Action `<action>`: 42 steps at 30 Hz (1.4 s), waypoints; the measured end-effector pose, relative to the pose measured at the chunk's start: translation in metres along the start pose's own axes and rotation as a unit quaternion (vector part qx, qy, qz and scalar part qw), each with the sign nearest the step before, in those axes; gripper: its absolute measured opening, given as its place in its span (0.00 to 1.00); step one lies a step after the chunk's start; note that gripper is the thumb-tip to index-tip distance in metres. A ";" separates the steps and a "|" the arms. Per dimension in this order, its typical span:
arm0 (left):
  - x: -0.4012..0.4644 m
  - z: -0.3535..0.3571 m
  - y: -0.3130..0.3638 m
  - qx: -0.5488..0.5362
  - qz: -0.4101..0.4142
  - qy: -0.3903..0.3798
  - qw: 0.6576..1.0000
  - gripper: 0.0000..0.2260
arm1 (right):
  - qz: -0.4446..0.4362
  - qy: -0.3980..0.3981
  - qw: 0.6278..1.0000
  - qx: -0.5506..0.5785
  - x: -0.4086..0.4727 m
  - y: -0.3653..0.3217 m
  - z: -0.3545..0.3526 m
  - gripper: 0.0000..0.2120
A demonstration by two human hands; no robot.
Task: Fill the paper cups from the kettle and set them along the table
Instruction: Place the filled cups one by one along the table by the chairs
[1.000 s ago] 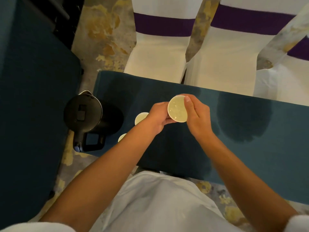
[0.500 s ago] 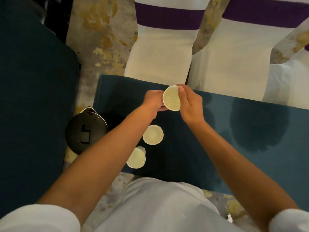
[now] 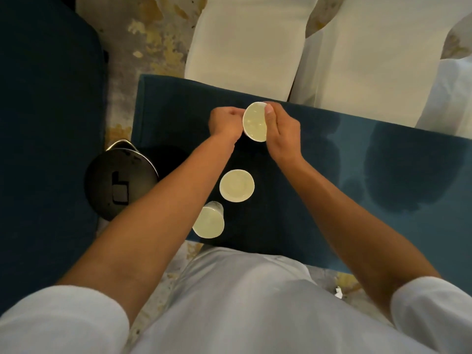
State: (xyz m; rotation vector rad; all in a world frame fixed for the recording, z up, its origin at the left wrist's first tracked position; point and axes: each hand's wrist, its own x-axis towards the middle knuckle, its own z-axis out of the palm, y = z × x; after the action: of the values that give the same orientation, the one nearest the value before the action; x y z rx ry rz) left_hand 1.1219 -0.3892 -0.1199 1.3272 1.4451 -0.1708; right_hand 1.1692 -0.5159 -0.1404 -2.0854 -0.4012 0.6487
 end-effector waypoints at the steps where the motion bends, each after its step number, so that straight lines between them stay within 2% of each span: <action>1: 0.000 0.000 -0.001 0.010 0.012 0.010 1.000 0.05 | 0.000 -0.001 1.000 -0.002 0.000 0.001 0.000 0.18; 7: -0.005 -0.002 -0.006 -0.006 0.011 -0.004 1.000 0.08 | -0.001 -0.012 1.000 -0.029 0.001 0.006 -0.001 0.20; 13: -0.015 -0.006 -0.013 -0.069 -0.005 0.053 0.996 0.09 | 0.009 -0.018 0.999 -0.037 -0.003 0.005 -0.010 0.22; 17: -0.028 -0.015 -0.020 -0.102 0.030 0.090 0.990 0.08 | 0.020 0.039 0.999 -0.009 -0.016 0.002 -0.028 0.24; 22: -0.055 -0.031 -0.029 -0.136 0.087 0.158 0.974 0.08 | 0.022 0.073 0.997 0.002 -0.058 0.011 -0.058 0.21; 27: -0.101 -0.047 -0.039 -0.136 0.163 0.141 0.967 0.09 | 0.017 0.096 0.995 0.031 -0.106 0.033 -0.077 0.17; 32: -0.146 -0.072 -0.073 -0.165 0.179 0.098 0.965 0.10 | -0.017 0.085 0.995 0.047 -0.154 0.043 -0.063 0.14; 37: -0.188 -0.089 -0.133 -0.114 0.231 0.106 0.960 0.13 | -0.002 0.040 0.998 0.041 -0.198 0.048 -0.033 0.13; 42: -0.200 -0.108 -0.200 -0.116 0.186 0.131 0.967 0.16 | 0.030 0.005 0.999 0.036 -0.238 0.052 0.003 0.18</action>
State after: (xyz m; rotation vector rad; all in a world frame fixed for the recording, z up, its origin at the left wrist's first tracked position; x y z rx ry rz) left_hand 0.8560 -0.5058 -0.0342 1.4341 1.3526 0.4238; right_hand 0.9764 -0.6630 -0.1142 -2.0378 -0.3055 0.6783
